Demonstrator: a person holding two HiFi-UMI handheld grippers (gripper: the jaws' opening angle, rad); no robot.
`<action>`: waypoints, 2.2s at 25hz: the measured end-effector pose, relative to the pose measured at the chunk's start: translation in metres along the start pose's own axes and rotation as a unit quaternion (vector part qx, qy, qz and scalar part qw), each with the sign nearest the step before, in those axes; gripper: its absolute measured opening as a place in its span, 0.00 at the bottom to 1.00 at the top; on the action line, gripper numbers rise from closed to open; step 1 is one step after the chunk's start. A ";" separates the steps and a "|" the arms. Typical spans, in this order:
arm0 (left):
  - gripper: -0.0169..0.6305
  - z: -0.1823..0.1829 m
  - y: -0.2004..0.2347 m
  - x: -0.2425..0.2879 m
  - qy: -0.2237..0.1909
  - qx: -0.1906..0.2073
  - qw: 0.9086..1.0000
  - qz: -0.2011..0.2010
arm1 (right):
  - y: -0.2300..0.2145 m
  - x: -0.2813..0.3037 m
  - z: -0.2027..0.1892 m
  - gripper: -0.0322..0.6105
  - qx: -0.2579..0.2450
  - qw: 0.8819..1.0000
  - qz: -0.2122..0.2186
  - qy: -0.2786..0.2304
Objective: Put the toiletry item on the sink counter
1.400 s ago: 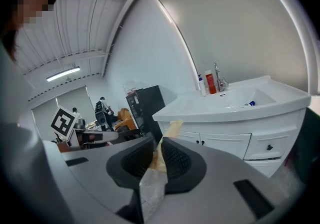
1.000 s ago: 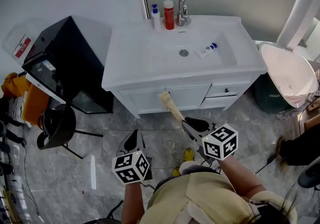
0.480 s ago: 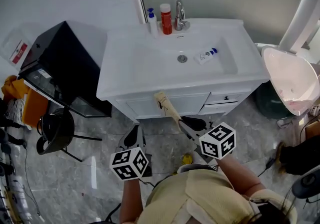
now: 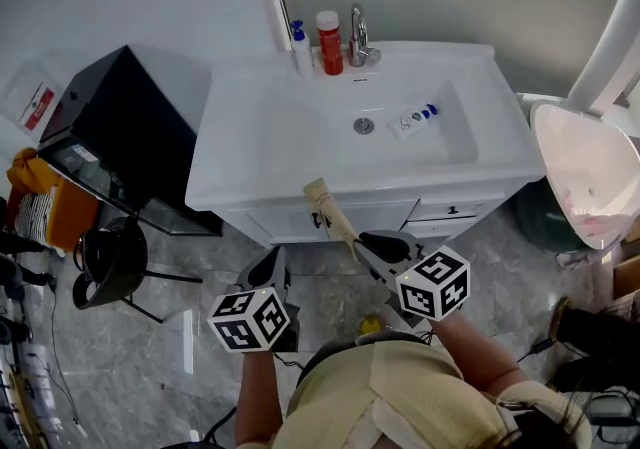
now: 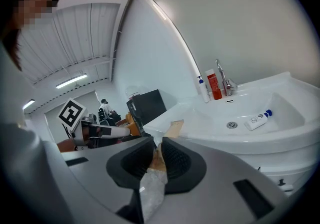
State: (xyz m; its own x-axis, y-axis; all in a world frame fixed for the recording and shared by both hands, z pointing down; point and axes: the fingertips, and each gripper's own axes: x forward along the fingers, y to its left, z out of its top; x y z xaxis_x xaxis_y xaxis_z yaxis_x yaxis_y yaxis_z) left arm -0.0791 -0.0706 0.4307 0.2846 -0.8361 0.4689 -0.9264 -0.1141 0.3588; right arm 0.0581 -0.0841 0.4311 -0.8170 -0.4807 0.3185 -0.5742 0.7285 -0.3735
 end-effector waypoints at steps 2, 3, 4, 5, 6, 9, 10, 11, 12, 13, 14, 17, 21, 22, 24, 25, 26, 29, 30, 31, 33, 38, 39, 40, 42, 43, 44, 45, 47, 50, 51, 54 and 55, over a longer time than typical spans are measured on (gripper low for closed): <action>0.08 0.005 -0.010 0.005 -0.005 -0.003 1.000 -0.023 | -0.007 0.000 0.003 0.16 -0.001 1.000 0.002 -0.002; 0.08 0.009 -0.014 0.007 -0.010 -0.005 0.999 -0.031 | -0.010 0.000 0.005 0.16 -0.002 1.000 0.003 -0.003; 0.08 0.012 -0.017 0.009 -0.013 -0.004 0.999 -0.034 | -0.012 0.001 0.007 0.16 -0.002 1.000 0.003 -0.003; 0.08 0.014 -0.018 0.010 -0.016 0.001 0.999 -0.034 | -0.013 0.002 0.008 0.16 -0.001 1.000 0.004 -0.004; 0.08 0.017 -0.018 0.010 -0.018 0.009 0.999 -0.029 | -0.015 0.002 0.010 0.16 -0.001 1.000 0.005 -0.004; 0.08 0.021 -0.013 0.014 -0.018 0.016 1.000 -0.012 | -0.018 0.007 0.013 0.16 -0.004 1.000 0.006 -0.003; 0.08 0.020 -0.010 0.017 -0.014 0.008 1.000 -0.012 | -0.019 0.009 0.014 0.16 -0.005 1.000 0.006 -0.003; 0.08 0.020 -0.008 0.019 -0.011 -0.002 1.000 -0.016 | -0.019 0.011 0.014 0.16 -0.005 1.000 0.006 -0.004; 0.08 0.020 -0.007 0.023 -0.008 -0.012 1.000 -0.021 | -0.020 0.014 0.016 0.16 -0.005 1.000 0.006 -0.005; 0.08 0.022 -0.005 0.026 -0.008 -0.018 0.999 -0.025 | -0.020 0.017 0.017 0.16 -0.005 1.000 0.006 -0.007; 0.08 0.024 -0.003 0.029 -0.009 -0.020 0.999 -0.027 | -0.021 0.020 0.020 0.16 -0.006 1.000 0.006 -0.008; 0.08 0.036 0.004 0.040 -0.011 -0.004 1.000 -0.025 | -0.026 0.031 0.028 0.16 -0.007 1.000 0.000 -0.012; 0.08 0.058 0.022 0.057 -0.014 0.003 1.000 -0.025 | -0.035 0.053 0.043 0.16 -0.005 1.000 -0.011 -0.017; 0.08 0.063 0.028 0.062 -0.013 -0.003 1.000 -0.028 | -0.037 0.061 0.046 0.16 -0.005 1.000 -0.014 -0.016; 0.09 0.072 0.039 0.071 -0.007 -0.013 0.999 -0.038 | -0.042 0.076 0.052 0.16 -0.003 1.000 -0.019 -0.014; 0.09 0.075 0.045 0.075 -0.004 -0.015 0.999 -0.041 | -0.044 0.083 0.054 0.16 0.000 1.000 -0.022 -0.013; 0.08 0.079 0.051 0.078 -0.002 -0.015 0.999 -0.042 | -0.045 0.090 0.057 0.16 0.001 1.000 -0.025 -0.013; 0.09 0.091 0.066 0.089 0.004 -0.011 0.999 -0.047 | -0.047 0.110 0.067 0.16 0.001 0.999 -0.030 -0.012; 0.09 0.094 0.070 0.093 0.006 -0.010 0.999 -0.050 | -0.049 0.116 0.070 0.16 0.001 0.999 -0.033 -0.012; 0.09 0.097 0.073 0.097 0.010 -0.008 0.999 -0.053 | -0.050 0.121 0.073 0.16 0.003 0.999 -0.036 -0.011; 0.09 0.101 0.078 0.104 0.018 -0.003 0.998 -0.056 | -0.054 0.130 0.077 0.16 0.007 0.999 -0.043 -0.010; 0.09 0.112 0.100 0.119 0.024 0.008 0.998 -0.055 | -0.058 0.156 0.084 0.16 0.008 0.999 -0.050 -0.005; 0.09 0.115 0.105 0.122 0.025 0.006 0.998 -0.056 | -0.059 0.161 0.086 0.16 0.007 0.999 -0.052 -0.004; 0.09 0.118 0.108 0.125 0.025 0.005 0.998 -0.059 | -0.060 0.166 0.088 0.16 0.007 0.999 -0.054 -0.003; 0.09 0.124 0.114 0.131 0.028 0.007 0.998 -0.064 | -0.062 0.175 0.092 0.16 0.007 0.998 -0.059 -0.003; 0.09 0.126 0.117 0.133 0.031 0.009 0.997 -0.066 | -0.064 0.180 0.094 0.16 0.007 0.998 -0.061 -0.004; 0.09 0.128 0.120 0.136 0.034 0.012 0.997 -0.068 | -0.065 0.185 0.096 0.16 0.008 0.998 -0.063 -0.004; 0.09 0.131 0.123 0.138 0.037 0.014 0.997 -0.069 | -0.067 0.190 0.099 0.16 0.008 0.998 -0.065 -0.005; 0.09 0.136 0.131 0.143 0.041 0.018 0.996 -0.071 | -0.069 0.200 0.104 0.16 0.008 0.998 -0.070 -0.006; 0.09 0.143 0.144 0.148 0.046 0.020 0.996 -0.075 | -0.072 0.215 0.109 0.16 0.002 0.997 -0.077 -0.005; 0.09 0.144 0.148 0.149 0.047 0.022 0.996 -0.076 | -0.072 0.220 0.111 0.16 -0.001 0.997 -0.079 -0.005; 0.09 0.147 0.161 0.153 0.051 0.025 0.995 -0.077 | -0.070 0.233 0.115 0.16 -0.008 0.996 -0.084 -0.004; 0.09 0.149 0.165 0.155 0.052 0.025 0.995 -0.077 | -0.070 0.237 0.117 0.16 -0.009 0.996 -0.085 -0.003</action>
State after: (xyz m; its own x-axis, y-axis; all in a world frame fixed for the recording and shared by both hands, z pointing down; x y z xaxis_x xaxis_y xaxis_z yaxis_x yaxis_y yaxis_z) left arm -0.2242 -0.2985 0.4422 0.4453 -0.7469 0.4939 -0.8805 -0.2649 0.3932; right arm -0.1011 -0.3060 0.4310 -0.7085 -0.6008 0.3702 -0.7032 0.6452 -0.2987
